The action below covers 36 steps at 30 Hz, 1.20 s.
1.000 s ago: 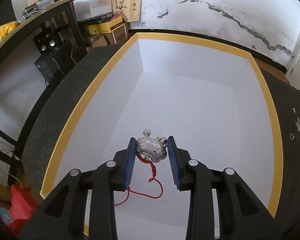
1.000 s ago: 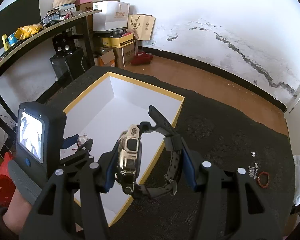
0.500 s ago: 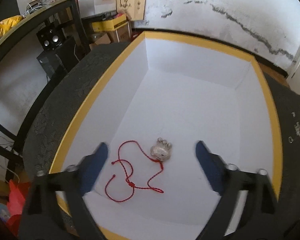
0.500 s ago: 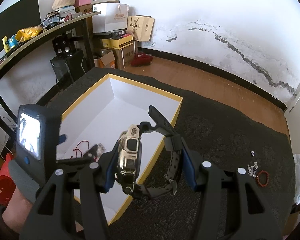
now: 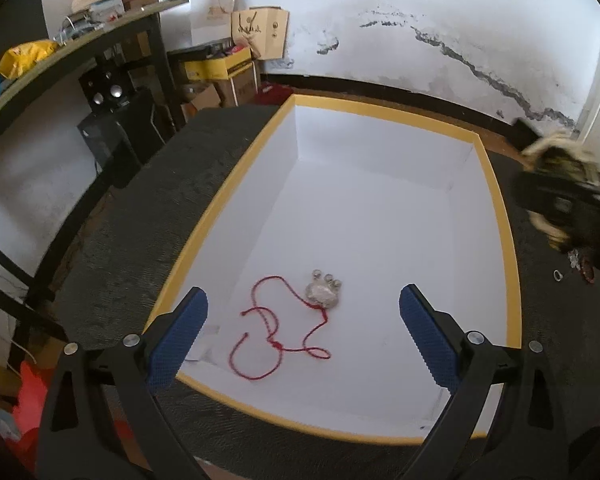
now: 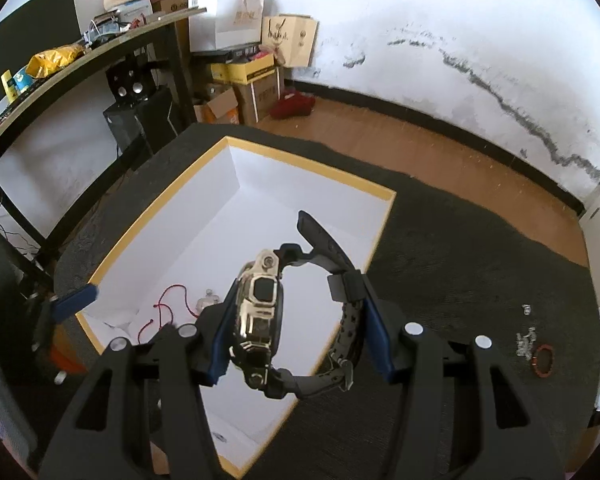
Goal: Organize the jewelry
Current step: 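Lower the black watch into the white box and open the right gripper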
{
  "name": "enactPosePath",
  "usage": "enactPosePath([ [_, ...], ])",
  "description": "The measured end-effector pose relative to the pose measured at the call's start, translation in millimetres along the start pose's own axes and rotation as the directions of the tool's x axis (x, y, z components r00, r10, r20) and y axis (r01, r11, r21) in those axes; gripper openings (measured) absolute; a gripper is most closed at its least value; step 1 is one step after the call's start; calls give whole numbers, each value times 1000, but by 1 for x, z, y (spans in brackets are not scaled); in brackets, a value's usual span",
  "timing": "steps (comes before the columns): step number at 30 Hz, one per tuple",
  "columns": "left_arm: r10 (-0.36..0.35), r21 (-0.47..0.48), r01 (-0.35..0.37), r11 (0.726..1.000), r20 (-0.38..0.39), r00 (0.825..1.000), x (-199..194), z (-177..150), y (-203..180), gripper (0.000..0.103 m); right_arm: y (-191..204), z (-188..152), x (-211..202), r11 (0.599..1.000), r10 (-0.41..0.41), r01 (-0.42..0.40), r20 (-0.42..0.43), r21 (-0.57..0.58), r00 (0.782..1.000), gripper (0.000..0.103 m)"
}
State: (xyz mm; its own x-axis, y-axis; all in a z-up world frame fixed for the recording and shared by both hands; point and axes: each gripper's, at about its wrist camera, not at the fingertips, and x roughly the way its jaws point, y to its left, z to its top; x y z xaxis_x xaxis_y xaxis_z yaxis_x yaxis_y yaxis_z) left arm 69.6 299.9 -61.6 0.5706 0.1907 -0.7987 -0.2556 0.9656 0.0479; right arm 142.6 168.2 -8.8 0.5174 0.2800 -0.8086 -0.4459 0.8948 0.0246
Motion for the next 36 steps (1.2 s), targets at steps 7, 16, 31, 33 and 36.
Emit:
enactPosePath([
  [7, 13, 9, -14, 1000, 28, 1000, -16, -5, 5, 94, 14, 16, 59, 1000, 25, -25, -109, 5, 994, 55],
  [16, 10, -2, -10, 1000, 35, 999, -24, -11, 13, 94, 32, 26, 127, 998, -40, 29, -237, -48, 971, 55],
  [31, 11, -17, -11, 1000, 27, 1000, -23, -13, 13, 94, 48, 24, 138, 994, -64, 43, -216, -100, 974, 62],
  [33, 14, -20, -13, 1000, 26, 1000, -23, -13, 14, 94, 50, 24, 135, 994, -54, 34, -203, -102, 978, 72],
  [36, 17, -23, -17, 1000, 27, 999, -22, -12, 14, 94, 52, 27, 123, 994, -34, 18, -143, -112, 989, 97],
])
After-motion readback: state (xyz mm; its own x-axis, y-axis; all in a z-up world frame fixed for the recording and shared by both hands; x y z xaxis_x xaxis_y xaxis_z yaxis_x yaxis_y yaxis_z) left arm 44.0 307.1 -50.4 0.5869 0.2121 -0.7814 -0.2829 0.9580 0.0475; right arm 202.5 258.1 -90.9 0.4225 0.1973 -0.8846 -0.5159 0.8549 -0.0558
